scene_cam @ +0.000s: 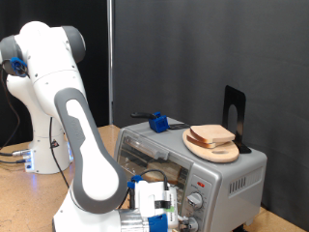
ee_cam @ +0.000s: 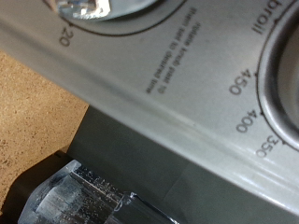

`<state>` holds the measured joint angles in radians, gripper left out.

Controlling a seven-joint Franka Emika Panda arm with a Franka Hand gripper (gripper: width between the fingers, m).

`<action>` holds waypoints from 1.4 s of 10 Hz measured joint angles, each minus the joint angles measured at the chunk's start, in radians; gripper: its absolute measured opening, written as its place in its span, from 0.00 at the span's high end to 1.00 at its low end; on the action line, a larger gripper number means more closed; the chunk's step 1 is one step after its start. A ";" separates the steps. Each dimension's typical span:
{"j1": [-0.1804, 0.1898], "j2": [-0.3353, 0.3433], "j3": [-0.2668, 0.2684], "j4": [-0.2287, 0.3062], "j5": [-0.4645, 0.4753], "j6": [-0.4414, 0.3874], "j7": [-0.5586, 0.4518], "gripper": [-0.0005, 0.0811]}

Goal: Make a piece of toast with the oven

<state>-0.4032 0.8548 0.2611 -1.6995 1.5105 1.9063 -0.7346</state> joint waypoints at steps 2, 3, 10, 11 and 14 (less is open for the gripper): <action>-0.004 0.009 0.000 0.001 0.017 -0.020 -0.055 0.87; -0.006 0.014 0.000 0.003 0.024 -0.030 -0.080 0.87; -0.016 0.007 0.000 0.016 0.042 -0.033 -0.067 0.57; -0.020 0.005 0.000 0.016 0.042 -0.033 -0.054 0.57; -0.038 -0.002 -0.013 0.011 0.012 -0.051 0.034 0.15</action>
<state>-0.4413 0.8525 0.2479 -1.6886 1.5225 1.8551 -0.7008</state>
